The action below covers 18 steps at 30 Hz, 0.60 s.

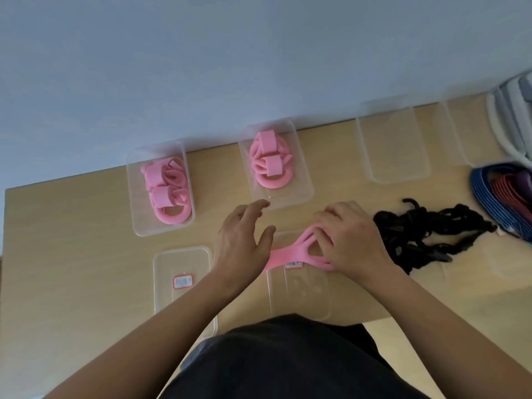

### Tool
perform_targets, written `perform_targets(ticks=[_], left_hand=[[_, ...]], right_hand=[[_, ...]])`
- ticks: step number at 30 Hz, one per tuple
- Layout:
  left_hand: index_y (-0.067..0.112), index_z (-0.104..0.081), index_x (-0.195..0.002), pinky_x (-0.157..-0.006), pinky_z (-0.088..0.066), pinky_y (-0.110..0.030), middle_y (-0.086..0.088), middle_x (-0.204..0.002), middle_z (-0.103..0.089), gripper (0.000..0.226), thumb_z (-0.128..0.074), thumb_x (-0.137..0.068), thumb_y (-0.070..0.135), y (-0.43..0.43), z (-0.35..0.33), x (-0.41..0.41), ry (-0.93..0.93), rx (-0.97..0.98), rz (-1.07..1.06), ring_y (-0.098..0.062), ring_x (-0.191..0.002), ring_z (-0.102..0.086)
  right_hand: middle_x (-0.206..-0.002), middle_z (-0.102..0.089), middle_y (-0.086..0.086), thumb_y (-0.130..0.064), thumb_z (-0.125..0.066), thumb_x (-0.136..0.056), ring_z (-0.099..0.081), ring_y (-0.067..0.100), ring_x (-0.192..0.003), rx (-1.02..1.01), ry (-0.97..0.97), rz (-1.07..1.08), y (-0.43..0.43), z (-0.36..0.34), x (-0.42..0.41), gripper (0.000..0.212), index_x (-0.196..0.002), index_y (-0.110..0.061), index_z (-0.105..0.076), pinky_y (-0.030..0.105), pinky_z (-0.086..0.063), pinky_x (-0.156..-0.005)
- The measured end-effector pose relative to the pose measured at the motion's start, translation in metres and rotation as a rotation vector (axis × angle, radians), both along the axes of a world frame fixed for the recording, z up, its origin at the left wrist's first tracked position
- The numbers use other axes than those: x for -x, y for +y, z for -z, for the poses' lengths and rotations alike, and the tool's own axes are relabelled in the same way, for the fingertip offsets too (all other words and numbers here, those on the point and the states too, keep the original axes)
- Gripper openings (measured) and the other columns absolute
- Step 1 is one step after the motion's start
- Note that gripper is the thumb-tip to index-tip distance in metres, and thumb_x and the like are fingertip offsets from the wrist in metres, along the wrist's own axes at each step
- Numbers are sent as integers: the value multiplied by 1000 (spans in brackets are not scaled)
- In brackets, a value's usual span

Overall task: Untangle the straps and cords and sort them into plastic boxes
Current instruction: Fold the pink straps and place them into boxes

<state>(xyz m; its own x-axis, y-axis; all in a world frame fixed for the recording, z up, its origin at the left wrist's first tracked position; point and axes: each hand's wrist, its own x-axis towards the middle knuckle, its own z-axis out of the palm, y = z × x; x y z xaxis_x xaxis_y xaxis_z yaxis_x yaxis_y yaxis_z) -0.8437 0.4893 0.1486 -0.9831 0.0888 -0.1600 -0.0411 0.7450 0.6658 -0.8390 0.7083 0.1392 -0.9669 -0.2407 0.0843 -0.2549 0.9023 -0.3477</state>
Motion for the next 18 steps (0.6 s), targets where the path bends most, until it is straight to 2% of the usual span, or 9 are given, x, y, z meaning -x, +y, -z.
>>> perform_targets(ticks=[4, 8, 10, 11, 13, 14, 16, 18], left_hand=[[26, -56, -140, -78, -47, -32, 1, -113, -63, 50, -71, -93, 20, 0, -1, -1, -36, 3, -53, -15, -82, -61], [26, -56, -139, -78, -47, -31, 4, -107, -62, 49, -71, -92, 19, -3, -12, -8, 4, 27, -9, -13, -79, -60], [25, -59, -137, -82, -51, -34, 4, -111, -63, 46, -71, -92, 21, -2, -18, -13, 2, 23, 56, -14, -87, -61], [23, -60, -136, -87, -52, -37, 2, -117, -63, 45, -72, -92, 22, -1, -20, -16, -12, 26, 110, -17, -97, -62], [19, -60, -139, -102, -46, -39, -3, -133, -61, 47, -71, -93, 23, 2, -24, -23, -65, 57, 262, -23, -121, -56], [18, -60, -139, -103, -44, -37, -3, -135, -61, 46, -69, -94, 23, 4, -27, -27, -100, 65, 327, -24, -125, -54], [17, -65, -129, -93, -46, -36, -1, -120, -70, 32, -65, -96, 20, 8, -36, -34, -158, 13, 340, -25, -113, -61], [15, -72, -113, -85, -50, -39, -1, -103, -77, 17, -65, -98, 17, 10, -48, -38, -157, -75, 255, -26, -99, -67]], right_hand=[[-105, -63, 14, -16, -62, -85, -53, 34, -100, -211, -264, 8, 5, 3, -16, 29, -111, -7, -68, 42, -46, -79], [-108, -61, 9, -19, -59, -85, -51, 29, -103, -192, -292, 69, 1, -1, -19, 28, -112, -11, -62, 38, -40, -83], [-98, -62, 6, -15, -58, -84, -52, 27, -95, -53, -257, 115, -3, -10, -21, 17, -100, -12, -62, 35, -37, -78], [-93, -61, 3, -12, -58, -83, -53, 24, -90, 54, -250, 134, -5, -17, -22, 12, -94, -13, -62, 33, -37, -74], [-85, -61, -2, -6, -63, -81, -53, 16, -80, 297, -264, 142, -13, -36, -24, 10, -86, -14, -66, 29, -39, -69], [-83, -64, -3, -4, -67, -79, -54, 12, -76, 403, -269, 144, -18, -47, -24, 12, -86, -13, -69, 27, -42, -67], [-82, -69, -4, -2, -73, -76, -60, 10, -76, 570, -269, 177, -26, -71, -27, 17, -88, -14, -75, 20, -49, -66], [-84, -72, -8, -2, -77, -76, -65, 7, -77, 682, -220, 226, -30, -95, -31, 20, -90, -16, -77, 18, -53, -68]])
